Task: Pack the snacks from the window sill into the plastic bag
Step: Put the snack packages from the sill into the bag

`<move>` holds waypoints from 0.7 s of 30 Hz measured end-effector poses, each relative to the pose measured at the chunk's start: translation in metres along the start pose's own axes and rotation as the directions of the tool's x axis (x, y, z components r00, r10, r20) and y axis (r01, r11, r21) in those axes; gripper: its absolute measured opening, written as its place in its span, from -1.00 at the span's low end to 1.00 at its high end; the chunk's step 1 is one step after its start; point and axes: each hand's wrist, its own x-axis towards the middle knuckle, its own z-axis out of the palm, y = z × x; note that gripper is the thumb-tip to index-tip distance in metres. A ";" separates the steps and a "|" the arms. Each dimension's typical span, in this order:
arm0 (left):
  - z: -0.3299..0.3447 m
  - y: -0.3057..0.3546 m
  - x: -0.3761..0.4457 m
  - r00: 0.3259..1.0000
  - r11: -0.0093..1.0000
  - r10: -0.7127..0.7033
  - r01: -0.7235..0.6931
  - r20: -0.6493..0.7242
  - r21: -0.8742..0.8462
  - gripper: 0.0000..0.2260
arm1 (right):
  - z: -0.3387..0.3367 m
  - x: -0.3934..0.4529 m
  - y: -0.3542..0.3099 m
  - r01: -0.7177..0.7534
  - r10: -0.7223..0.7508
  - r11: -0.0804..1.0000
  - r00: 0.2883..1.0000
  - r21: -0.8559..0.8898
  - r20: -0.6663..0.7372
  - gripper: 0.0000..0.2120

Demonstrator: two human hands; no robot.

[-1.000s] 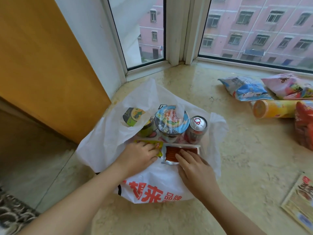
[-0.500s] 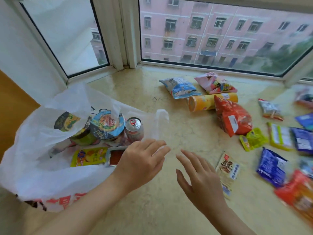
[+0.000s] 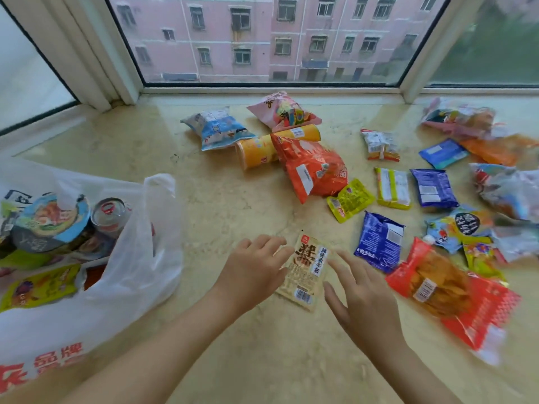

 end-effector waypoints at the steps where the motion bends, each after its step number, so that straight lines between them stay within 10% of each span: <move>1: 0.007 0.010 0.007 0.993 0.997 -0.063 0.067 0.097 -0.033 -0.60 | 0.000 -0.002 0.008 -0.018 0.019 1.000 1.000 -0.003 0.010 -0.62; 5: 0.034 0.051 0.028 0.790 0.942 -0.295 0.335 0.537 0.024 -0.12 | 0.009 -0.006 0.040 -0.125 0.129 0.991 0.987 -0.054 0.093 -0.56; 21: 0.058 0.057 0.061 0.847 0.922 -0.335 0.385 0.413 -0.043 -0.33 | 0.038 0.054 0.088 -0.600 0.558 0.798 0.699 -0.058 0.447 -0.19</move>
